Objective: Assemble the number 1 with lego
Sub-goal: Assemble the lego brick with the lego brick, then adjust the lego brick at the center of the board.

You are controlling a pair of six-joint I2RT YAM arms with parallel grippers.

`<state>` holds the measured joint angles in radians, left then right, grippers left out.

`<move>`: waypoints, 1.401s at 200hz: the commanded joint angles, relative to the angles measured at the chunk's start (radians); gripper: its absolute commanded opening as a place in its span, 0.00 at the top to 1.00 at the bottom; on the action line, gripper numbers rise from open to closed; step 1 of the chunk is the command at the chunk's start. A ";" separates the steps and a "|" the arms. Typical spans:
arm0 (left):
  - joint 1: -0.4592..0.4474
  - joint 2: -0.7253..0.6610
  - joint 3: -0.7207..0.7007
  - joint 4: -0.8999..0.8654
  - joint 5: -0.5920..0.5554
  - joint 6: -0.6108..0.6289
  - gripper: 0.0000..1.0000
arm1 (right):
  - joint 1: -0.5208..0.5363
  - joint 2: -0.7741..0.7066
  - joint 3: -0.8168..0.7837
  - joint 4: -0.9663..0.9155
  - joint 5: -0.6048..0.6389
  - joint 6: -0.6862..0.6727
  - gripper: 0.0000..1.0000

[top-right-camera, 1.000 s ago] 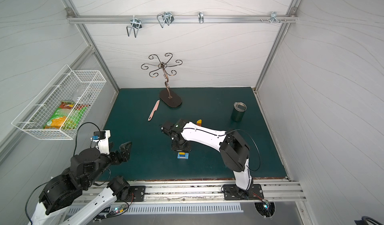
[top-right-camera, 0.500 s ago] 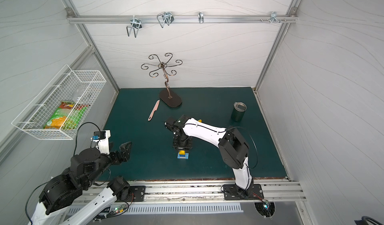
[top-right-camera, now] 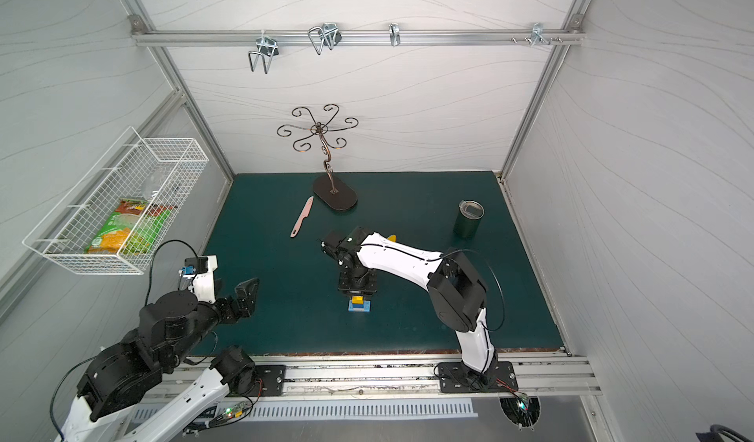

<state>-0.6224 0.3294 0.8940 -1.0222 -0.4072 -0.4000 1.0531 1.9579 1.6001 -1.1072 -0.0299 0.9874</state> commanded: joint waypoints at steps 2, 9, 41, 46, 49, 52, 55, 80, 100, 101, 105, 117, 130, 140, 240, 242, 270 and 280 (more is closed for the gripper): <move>0.003 0.016 0.003 0.053 -0.001 0.007 0.00 | 0.021 0.012 0.037 -0.072 0.087 0.000 0.20; 0.003 0.018 0.004 0.053 -0.002 0.006 0.00 | 0.027 -0.001 0.053 -0.081 0.109 -0.004 0.13; 0.003 0.032 0.004 0.051 -0.008 0.004 0.00 | 0.047 -0.130 0.002 0.017 0.175 -0.074 0.01; 0.003 0.034 0.003 0.050 -0.008 0.002 0.00 | 0.048 -0.160 -0.029 0.053 0.177 -0.098 0.01; 0.003 0.034 0.003 0.050 -0.010 0.003 0.00 | 0.048 -0.178 -0.050 0.078 0.181 -0.115 0.01; 0.003 0.035 0.003 0.050 -0.011 0.003 0.00 | 0.047 -0.199 -0.072 0.103 0.182 -0.134 0.01; 0.003 0.036 0.004 0.048 -0.012 0.002 0.00 | 0.047 -0.219 -0.096 0.131 0.187 -0.156 0.01; 0.003 0.037 0.005 0.045 -0.022 -0.003 0.00 | 0.060 -0.448 -0.377 0.432 0.185 -0.370 0.01; 0.003 0.044 0.005 0.042 -0.030 -0.007 0.00 | 0.056 -0.632 -0.622 0.673 0.213 -0.528 0.01; 0.003 0.045 0.005 0.042 -0.030 -0.008 0.01 | 0.056 -0.642 -0.635 0.689 0.214 -0.534 0.01; 0.003 0.048 0.005 0.042 -0.030 -0.008 0.00 | 0.056 -0.677 -0.687 0.741 0.212 -0.561 0.01; 0.003 0.059 0.006 0.040 -0.033 -0.009 0.01 | 0.057 -0.783 -0.832 0.920 0.157 -0.648 0.01; 0.003 0.073 0.008 0.038 -0.036 -0.011 0.01 | 0.055 -0.865 -0.952 1.055 0.131 -0.737 0.01; 0.003 0.082 0.008 0.036 -0.040 -0.013 0.00 | 0.044 -0.894 -1.010 1.109 0.130 -0.789 0.01; 0.003 0.100 0.011 0.024 -0.070 -0.028 0.00 | -0.030 -0.646 -1.024 1.244 -0.096 -1.001 0.02; 0.003 0.100 0.011 0.024 -0.070 -0.027 0.00 | -0.031 -0.643 -1.022 1.246 -0.098 -1.002 0.02; 0.003 0.112 0.012 0.025 -0.065 -0.026 0.00 | -0.069 -0.599 -1.008 1.278 -0.140 -1.006 0.03; 0.003 0.115 0.013 0.025 -0.064 -0.027 0.00 | -0.081 -0.576 -0.993 1.278 -0.161 -1.010 0.04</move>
<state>-0.6224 0.4290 0.8932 -1.0245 -0.4580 -0.4225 1.0023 1.3411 0.5629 0.1200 -0.1249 0.0101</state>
